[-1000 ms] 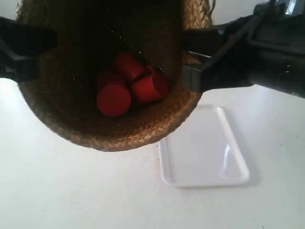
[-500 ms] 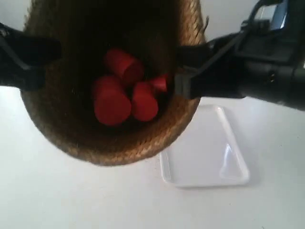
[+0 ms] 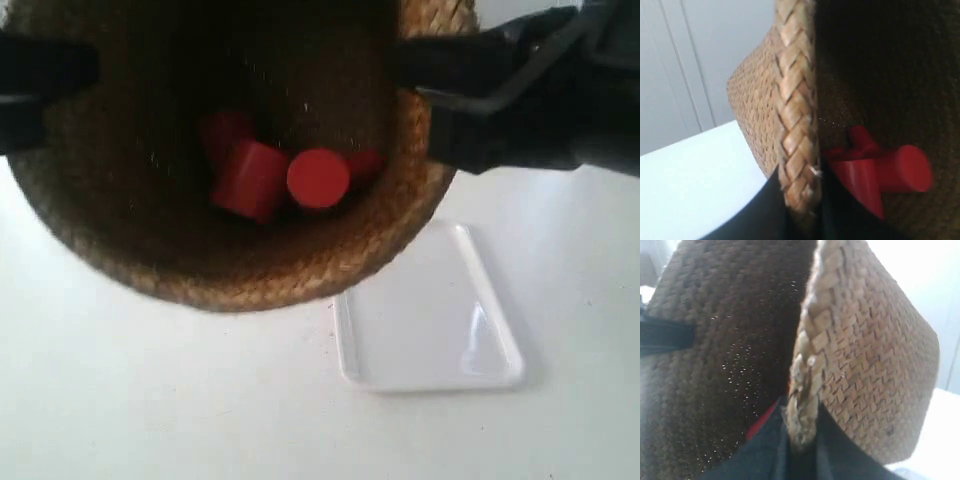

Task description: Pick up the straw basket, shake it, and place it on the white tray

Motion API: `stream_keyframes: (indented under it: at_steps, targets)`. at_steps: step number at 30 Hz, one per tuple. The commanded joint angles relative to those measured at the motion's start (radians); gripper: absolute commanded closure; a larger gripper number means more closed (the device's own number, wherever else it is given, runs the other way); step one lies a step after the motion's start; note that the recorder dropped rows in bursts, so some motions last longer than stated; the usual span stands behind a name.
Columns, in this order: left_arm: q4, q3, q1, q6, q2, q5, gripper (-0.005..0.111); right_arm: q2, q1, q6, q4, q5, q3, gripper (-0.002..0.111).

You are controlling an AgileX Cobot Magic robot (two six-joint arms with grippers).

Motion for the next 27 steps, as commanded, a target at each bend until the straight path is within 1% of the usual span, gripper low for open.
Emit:
stream_keyframes:
  at_steps: [1,3,5,7,9,11,13,14,16,17,18,19,20,21,23,25,27]
  targets:
    - [0.012,0.004,0.006,-0.042,0.051,-0.003,0.107,0.104,-0.024,0.005,-0.005,0.051,0.004,0.108]
    - [0.013,-0.036,-0.012,-0.025,-0.002,0.022,0.107,0.054,-0.003,0.018,0.014,0.105,-0.04,0.108]
    - [0.019,-0.046,-0.02,0.01,-0.033,0.019,0.107,0.019,0.013,-0.004,0.01,0.066,-0.049,0.108]
    - [0.031,-0.017,-0.013,0.031,-0.011,0.021,0.107,0.033,0.007,-0.03,-0.018,-0.013,-0.006,0.108]
    - [0.039,0.036,0.001,0.035,0.062,0.021,0.107,0.099,-0.017,-0.038,-0.034,-0.067,0.041,0.108]
    - [0.029,0.027,0.001,0.017,0.09,0.08,0.107,0.117,-0.021,-0.003,-0.012,0.003,0.01,0.108]
    - [0.015,-0.012,-0.022,0.017,0.052,0.11,0.107,0.072,0.002,0.007,0.015,0.079,-0.051,0.108]
    - [0.02,-0.023,-0.029,0.025,0.019,0.093,0.107,0.045,0.014,-0.012,0.01,0.084,-0.068,0.108]
    - [0.058,-0.004,-0.026,0.059,0.013,0.025,0.107,0.037,0.017,-0.048,-0.053,0.012,-0.051,0.108]
    - [0.094,0.024,-0.004,0.066,0.045,-0.015,0.107,0.065,0.009,-0.046,-0.071,-0.04,-0.024,0.108]
    - [0.096,0.038,0.012,0.064,0.072,-0.026,0.107,0.104,-0.005,-0.046,-0.073,-0.069,-0.006,0.108]
    - [0.093,0.038,0.024,0.053,0.095,-0.012,0.107,0.13,-0.016,-0.041,-0.073,-0.055,-0.006,0.108]
    - [0.077,0.014,0.026,0.025,0.101,0.029,0.107,0.141,-0.019,-0.009,-0.063,-0.005,-0.027,0.108]
    - [0.06,-0.009,0.015,0.008,0.091,0.052,0.107,0.135,-0.011,0.019,-0.045,0.052,-0.06,0.108]
    - [0.049,-0.063,-0.011,0.002,0.025,0.067,0.107,0.076,0.016,0.009,-0.034,0.108,-0.117,0.108]
    - [0.064,-0.072,-0.02,0.03,-0.002,0.045,0.107,0.04,0.032,-0.036,-0.056,0.072,-0.121,0.108]
    - [0.114,-0.03,-0.002,0.025,0.03,0.027,0.107,0.077,0.016,-0.042,-0.093,-0.017,-0.066,0.108]
